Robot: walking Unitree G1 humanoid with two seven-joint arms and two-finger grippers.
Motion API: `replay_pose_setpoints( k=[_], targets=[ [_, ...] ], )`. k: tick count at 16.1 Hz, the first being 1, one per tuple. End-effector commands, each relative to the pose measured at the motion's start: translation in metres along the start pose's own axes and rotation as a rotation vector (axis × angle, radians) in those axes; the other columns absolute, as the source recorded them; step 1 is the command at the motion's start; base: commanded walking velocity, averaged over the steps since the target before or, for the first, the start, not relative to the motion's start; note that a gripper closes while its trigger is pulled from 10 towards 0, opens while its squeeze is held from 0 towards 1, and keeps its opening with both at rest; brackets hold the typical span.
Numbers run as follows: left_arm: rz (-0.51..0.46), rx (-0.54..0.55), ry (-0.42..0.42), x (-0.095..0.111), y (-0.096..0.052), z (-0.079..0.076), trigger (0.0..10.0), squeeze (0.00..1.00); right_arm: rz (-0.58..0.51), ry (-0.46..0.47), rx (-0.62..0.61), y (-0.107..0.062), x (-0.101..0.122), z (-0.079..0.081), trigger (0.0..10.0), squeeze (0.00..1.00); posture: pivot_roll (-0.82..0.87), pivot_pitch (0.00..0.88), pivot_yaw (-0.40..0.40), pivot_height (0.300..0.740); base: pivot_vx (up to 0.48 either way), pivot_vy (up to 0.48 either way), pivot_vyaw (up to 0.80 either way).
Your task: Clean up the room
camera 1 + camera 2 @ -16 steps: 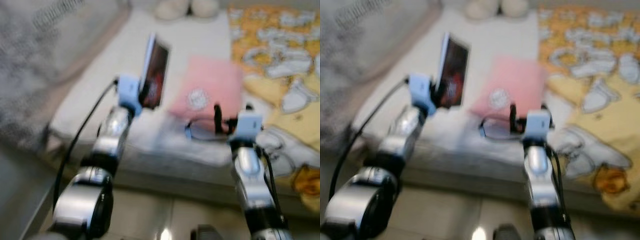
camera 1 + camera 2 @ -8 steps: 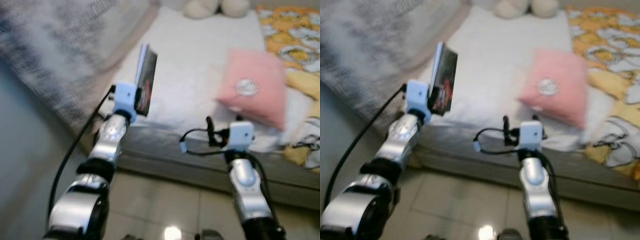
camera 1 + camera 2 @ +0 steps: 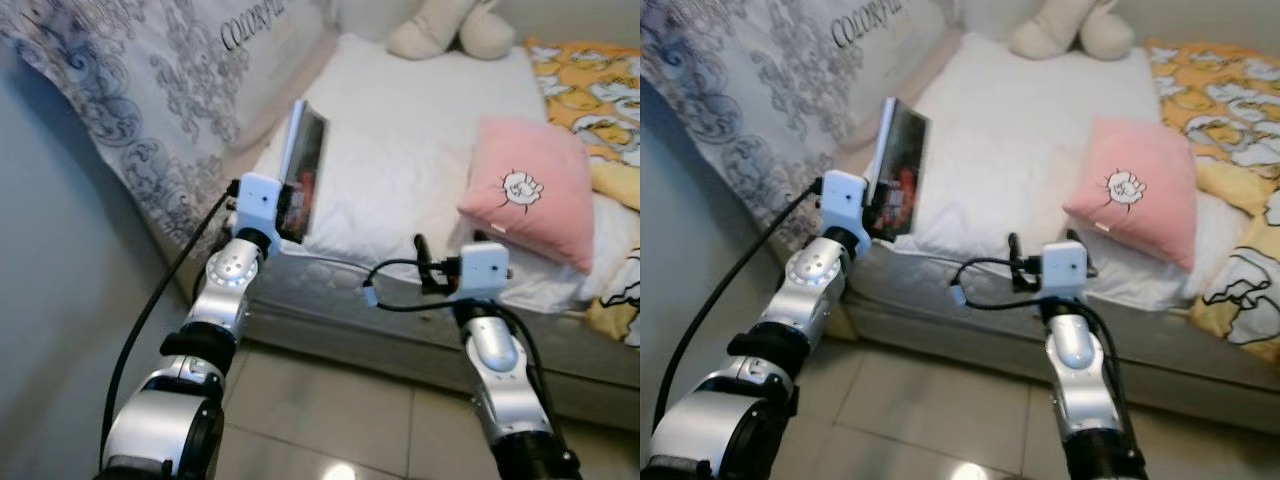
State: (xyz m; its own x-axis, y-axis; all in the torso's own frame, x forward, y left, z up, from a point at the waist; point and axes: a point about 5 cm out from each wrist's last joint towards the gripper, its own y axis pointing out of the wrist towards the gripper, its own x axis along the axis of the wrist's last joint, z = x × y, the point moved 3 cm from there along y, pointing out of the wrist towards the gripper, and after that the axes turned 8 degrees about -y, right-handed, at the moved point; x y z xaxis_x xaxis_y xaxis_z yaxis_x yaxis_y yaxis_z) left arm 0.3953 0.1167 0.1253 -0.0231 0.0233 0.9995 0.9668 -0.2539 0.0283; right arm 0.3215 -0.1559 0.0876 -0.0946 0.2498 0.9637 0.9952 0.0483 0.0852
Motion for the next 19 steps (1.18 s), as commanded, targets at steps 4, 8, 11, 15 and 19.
replay_pose_setpoints(
  k=[4, 8, 11, 15, 19],
  targets=[
    [-0.061, -0.031, -0.014, 0.012, 0.004, -0.011, 10.0, 0.0, 0.003, -0.009, 0.036, 0.001, 0.0, 0.006, 10.0, 0.0, -0.27, 0.0, 0.069, 0.74, 0.48, 0.0, 0.0],
    [-0.051, -0.071, -0.036, 0.006, 0.001, -0.025, 10.0, 0.0, 0.017, -0.005, 0.046, -0.003, -0.004, 0.01, 10.0, 0.0, -0.26, 0.0, 0.07, 0.74, 0.48, 0.0, 0.0],
    [-0.05, -0.093, -0.047, 0.005, 0.002, -0.038, 10.0, 0.0, 0.028, -0.001, 0.044, -0.003, -0.007, 0.011, 10.0, 0.0, -0.26, 0.0, 0.073, 0.74, 0.48, 0.0, 0.0],
    [-0.039, -0.089, -0.066, 0.003, 0.002, -0.037, 10.0, 0.0, 0.023, 0.014, 0.048, -0.003, -0.006, 0.014, 10.0, 0.0, -0.26, 0.0, 0.08, 0.74, 0.48, 0.0, 0.0],
    [-0.046, 0.01, 0.043, 0.006, 0.002, -0.023, 10.0, 0.0, 0.033, 0.018, 0.059, -0.006, -0.009, 0.016, 10.0, 0.0, -0.26, 0.0, 0.078, 0.74, 0.12, 0.0, 0.0]
  ],
)
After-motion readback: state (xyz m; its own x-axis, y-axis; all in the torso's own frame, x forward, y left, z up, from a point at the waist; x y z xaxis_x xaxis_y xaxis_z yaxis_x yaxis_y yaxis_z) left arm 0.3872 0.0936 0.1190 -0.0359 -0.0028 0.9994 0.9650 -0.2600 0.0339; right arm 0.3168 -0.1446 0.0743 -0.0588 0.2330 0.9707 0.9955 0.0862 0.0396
